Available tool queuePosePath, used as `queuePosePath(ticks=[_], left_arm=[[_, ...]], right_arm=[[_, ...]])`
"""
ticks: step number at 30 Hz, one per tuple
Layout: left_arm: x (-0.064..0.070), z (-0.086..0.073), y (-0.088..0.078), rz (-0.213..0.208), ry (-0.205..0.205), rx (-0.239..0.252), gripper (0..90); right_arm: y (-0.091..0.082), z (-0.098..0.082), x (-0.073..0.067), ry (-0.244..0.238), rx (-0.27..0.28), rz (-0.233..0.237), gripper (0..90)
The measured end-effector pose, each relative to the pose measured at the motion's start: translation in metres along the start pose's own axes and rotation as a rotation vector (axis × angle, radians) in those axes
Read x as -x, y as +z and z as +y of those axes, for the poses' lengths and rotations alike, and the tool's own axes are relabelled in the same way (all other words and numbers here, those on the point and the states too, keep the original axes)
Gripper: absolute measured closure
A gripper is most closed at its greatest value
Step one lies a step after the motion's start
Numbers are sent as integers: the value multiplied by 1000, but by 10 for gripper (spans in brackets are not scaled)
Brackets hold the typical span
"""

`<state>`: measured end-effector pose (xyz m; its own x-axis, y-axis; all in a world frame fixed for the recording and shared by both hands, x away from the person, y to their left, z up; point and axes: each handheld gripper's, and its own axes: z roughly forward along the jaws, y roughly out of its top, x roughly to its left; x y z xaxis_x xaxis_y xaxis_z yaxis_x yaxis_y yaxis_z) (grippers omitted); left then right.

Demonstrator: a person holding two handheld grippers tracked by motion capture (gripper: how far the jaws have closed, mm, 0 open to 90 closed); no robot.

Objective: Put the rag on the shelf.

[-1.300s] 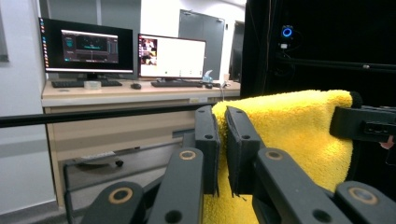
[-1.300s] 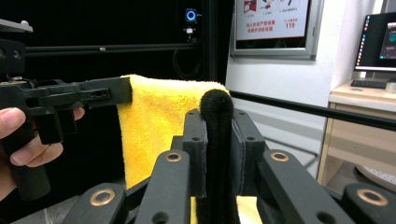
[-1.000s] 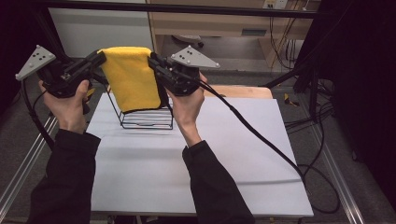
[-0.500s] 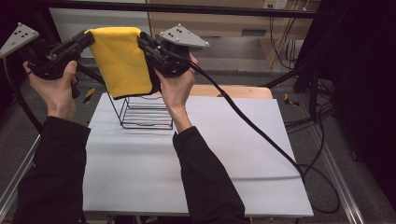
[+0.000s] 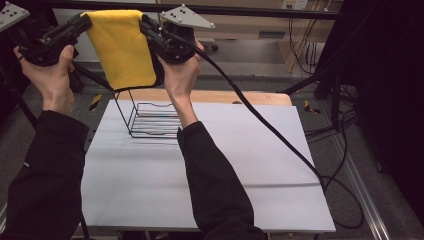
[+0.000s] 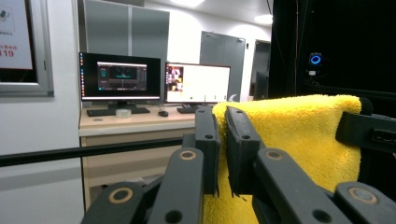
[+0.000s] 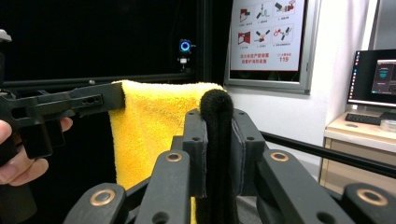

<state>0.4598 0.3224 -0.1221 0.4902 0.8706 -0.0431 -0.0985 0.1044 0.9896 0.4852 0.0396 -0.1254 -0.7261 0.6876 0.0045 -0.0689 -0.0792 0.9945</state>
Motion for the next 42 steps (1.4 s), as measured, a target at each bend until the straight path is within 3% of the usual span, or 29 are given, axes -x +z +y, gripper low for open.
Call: queuePosePath(ticks=[8,15,18,31,34,42], left_arm=[[-9,1,18,18,-17,-14,843],[-13,5,33,37,14,-16,843],[-15,3,39,31,2,-16,843],[-28,-33,44,30,9,-81,842],[-29,-43,42,17,-3,-92,842],[-28,-66,36,0,13,-126,843]], right_arm=[[14,4,11,-9,-16,-16,789],[24,5,21,-4,-13,-26,788],[28,5,25,-16,-15,-37,789],[39,-24,34,-19,-89,-48,788],[38,-33,35,-18,-105,-47,788],[33,-58,36,-8,-152,-43,788]])
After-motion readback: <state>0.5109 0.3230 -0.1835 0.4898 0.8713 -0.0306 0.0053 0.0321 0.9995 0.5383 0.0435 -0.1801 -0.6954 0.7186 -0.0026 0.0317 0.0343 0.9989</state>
